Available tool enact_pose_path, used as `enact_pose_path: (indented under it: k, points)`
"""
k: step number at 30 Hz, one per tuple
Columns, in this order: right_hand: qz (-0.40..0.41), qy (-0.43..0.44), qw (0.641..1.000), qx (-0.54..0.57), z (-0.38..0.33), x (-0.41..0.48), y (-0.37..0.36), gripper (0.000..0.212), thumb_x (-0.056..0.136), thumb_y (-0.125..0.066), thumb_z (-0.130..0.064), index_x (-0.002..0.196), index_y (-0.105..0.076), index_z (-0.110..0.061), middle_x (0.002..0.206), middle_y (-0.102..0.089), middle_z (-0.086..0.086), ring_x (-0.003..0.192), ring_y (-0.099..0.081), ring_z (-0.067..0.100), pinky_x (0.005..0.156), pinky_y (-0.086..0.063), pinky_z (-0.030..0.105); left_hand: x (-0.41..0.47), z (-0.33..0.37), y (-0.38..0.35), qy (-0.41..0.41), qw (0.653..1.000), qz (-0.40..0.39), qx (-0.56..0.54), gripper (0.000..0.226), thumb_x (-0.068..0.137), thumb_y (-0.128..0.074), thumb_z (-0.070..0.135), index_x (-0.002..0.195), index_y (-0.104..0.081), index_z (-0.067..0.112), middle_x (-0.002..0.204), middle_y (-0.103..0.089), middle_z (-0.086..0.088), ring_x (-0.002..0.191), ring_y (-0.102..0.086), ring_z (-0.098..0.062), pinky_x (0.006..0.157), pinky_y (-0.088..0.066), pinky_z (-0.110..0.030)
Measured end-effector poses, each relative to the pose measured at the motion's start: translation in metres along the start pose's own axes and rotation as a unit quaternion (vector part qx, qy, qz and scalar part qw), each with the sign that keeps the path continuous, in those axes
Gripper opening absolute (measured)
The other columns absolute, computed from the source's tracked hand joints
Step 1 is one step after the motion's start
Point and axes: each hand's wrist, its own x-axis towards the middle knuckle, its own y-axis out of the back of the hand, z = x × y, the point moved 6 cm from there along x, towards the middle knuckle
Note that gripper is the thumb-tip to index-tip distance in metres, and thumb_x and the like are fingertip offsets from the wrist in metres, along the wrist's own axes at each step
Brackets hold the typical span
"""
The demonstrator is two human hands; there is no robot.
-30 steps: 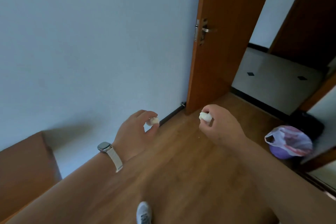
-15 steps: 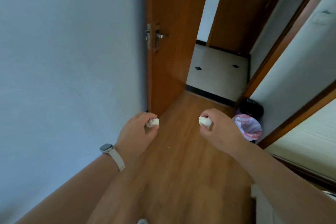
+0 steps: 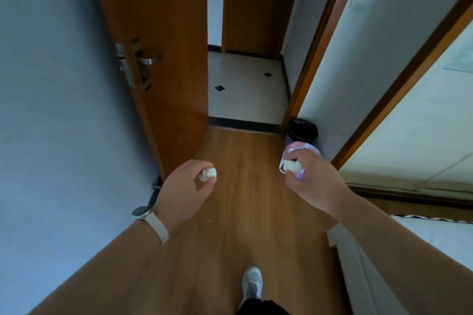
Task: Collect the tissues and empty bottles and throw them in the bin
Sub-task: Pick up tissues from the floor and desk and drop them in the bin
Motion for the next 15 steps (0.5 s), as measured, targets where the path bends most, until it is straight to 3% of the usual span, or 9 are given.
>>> enact_pose_path:
  k: [5,12,15]
  points:
    - [-0.014,-0.027,0.999,0.035,0.035,0.062,-0.020,0.028,0.087,-0.065,-0.031,0.112,-0.052,-0.035,0.098,-0.050,-0.018,0.079,-0.056,0.004,0.061,-0.046,0.012,0.070,-0.001,-0.019,-0.012,1.000,-0.019,0.014,0.030,0.091,-0.061,0.038,0.119,-0.059,0.030,0.111,-0.057,0.019,0.101,-0.056,-0.003,0.087,-0.044,-0.012]
    - [-0.012,-0.030,0.996,0.078,0.093,0.172,-0.014,0.023,0.084,-0.064,-0.029,0.105,-0.054,-0.034,0.098,-0.055,-0.017,0.081,-0.058,0.006,0.067,-0.054,0.025,0.198,0.014,-0.051,-0.022,0.999,-0.041,0.027,0.029,0.089,-0.064,0.033,0.118,-0.060,0.029,0.108,-0.060,0.015,0.098,-0.058,-0.003,0.085,-0.049,-0.017]
    - [-0.002,-0.048,0.996,0.069,0.124,0.213,0.002,0.024,0.086,-0.064,-0.029,0.109,-0.055,-0.031,0.098,-0.053,-0.015,0.079,-0.056,0.005,0.064,-0.049,0.019,0.254,0.033,-0.070,-0.044,0.997,-0.046,0.036,0.028,0.090,-0.065,0.029,0.117,-0.062,0.027,0.107,-0.060,0.014,0.097,-0.057,-0.003,0.084,-0.049,-0.019]
